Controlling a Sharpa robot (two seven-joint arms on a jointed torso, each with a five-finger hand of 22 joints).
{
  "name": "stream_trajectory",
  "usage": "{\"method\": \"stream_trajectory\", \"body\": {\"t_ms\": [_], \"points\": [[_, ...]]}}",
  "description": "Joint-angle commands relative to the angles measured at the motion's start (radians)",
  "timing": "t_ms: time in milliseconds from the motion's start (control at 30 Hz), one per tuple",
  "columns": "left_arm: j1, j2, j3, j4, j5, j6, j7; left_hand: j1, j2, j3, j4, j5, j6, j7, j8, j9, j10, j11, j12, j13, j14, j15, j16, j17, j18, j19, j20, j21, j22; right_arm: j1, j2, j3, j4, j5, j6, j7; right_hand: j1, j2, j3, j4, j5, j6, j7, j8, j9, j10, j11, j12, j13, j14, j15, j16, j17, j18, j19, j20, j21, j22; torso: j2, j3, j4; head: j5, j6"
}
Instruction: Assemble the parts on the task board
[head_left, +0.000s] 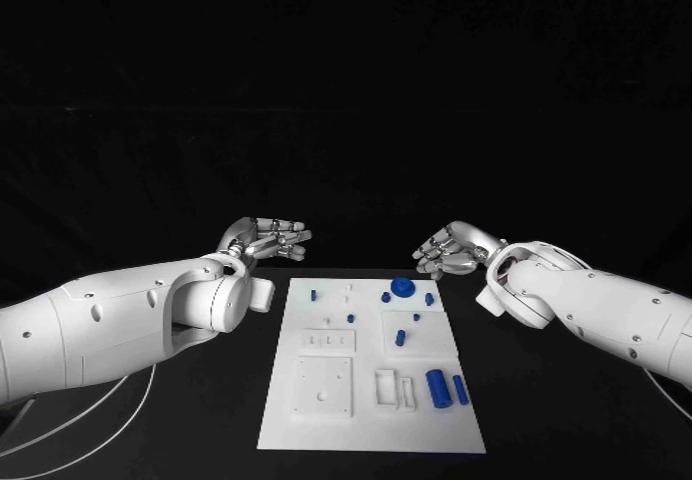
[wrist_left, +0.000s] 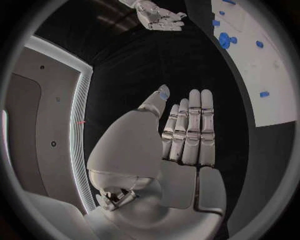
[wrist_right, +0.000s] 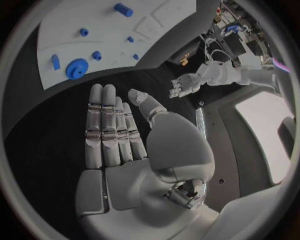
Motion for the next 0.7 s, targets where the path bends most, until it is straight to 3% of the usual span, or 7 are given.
{"method": "stream_trajectory", "body": {"t_ms": [33,133,233,433,700], "points": [[0.008,-0.015,0.007,0.031,-0.045,0.037,0.0,-0.011,-0.001,-0.001,-0.01,0.0,-0.005,0.001,-0.002,-0.001,0.004,0.003,-0.003,0.001,-0.004,-0.006,0.062,0.028,0.024,-0.01,-0.003,0.066,0.044,0.002,0.009,0.001,0.002,-0.245,0.01,-0.075,-0.006,-0.014,0.012,-0.004,0.003,0.005,-0.004,0.003,0.001,0.016,-0.008,0.004,0.002,0.014,-0.018,0.134,0.205,0.006,0.036,-0.027,0.095,0.071,0.032,-0.0034,0.0101,-0.004,0.008],[0.012,-0.031,0.017,0.056,-0.054,0.044,-0.004,-0.027,-0.001,-0.001,-0.022,-0.001,-0.008,-0.001,-0.001,0.0,0.001,0.002,-0.003,0.002,-0.039,-0.012,0.174,0.075,0.036,-0.03,-0.007,0.165,0.108,0.002,0.023,0.002,0.003,-0.318,0.008,-0.106,-0.028,-0.036,0.069,-0.002,0.0,0.004,-0.004,0.004,0.002,0.021,-0.011,0.004,0.004,0.004,-0.022,0.187,0.349,0.012,0.015,-0.031,0.173,0.152,0.05,-0.0054,0.0193,-0.008,0.017],[0.015,-0.044,0.023,0.077,-0.061,0.053,-0.01,-0.038,-0.002,0.003,-0.029,-0.003,-0.008,0.001,-0.002,0.0,0.001,-0.001,-0.003,0.001,-0.058,-0.018,0.28,0.113,0.044,-0.036,-0.012,0.236,0.148,0.003,0.039,0.003,0.003,-0.393,0.001,-0.136,-0.034,-0.044,0.081,-0.001,-0.011,0.004,-0.008,0.003,0.003,0.005,-0.008,0.005,0.005,0.03,-0.024,0.202,0.373,0.017,0.036,-0.033,0.193,0.174,0.066,-0.0048,0.0275,-0.012,0.025],[0.019,-0.057,0.026,0.103,-0.073,0.064,-0.016,-0.046,-0.004,0.004,-0.034,-0.006,-0.011,0.0,-0.001,0.0,-0.002,-0.001,-0.003,0.002,-0.072,-0.021,0.356,0.137,0.052,-0.041,-0.011,0.283,0.165,0.003,0.056,0.003,0.006,-0.485,-0.017,-0.183,-0.052,-0.064,0.112,0.0,-0.027,0.001,-0.011,0.003,0.004,-0.021,-0.005,0.005,0.005,0.035,-0.025,0.251,0.422,0.004,0.07,-0.038,0.215,0.203,0.083,-0.0071,0.0376,-0.016,0.025],[0.024,-0.062,0.027,0.122,-0.078,0.074,-0.021,-0.05,-0.004,0.0,-0.035,-0.01,-0.013,-0.001,-0.001,0.0,-0.007,0.0,-0.003,0.002,-0.067,-0.023,0.378,0.138,0.056,-0.04,-0.012,0.308,0.163,0.003,0.069,0.003,0.014,-0.548,-0.018,-0.223,-0.066,-0.084,0.152,0.003,-0.051,-0.002,-0.015,0.003,0.006,-0.032,-0.003,0.004,0.006,0.029,-0.023,0.301,0.45,0.003,0.085,-0.038,0.232,0.257,0.095,-0.0107,0.0439,-0.023,0.027]]}}
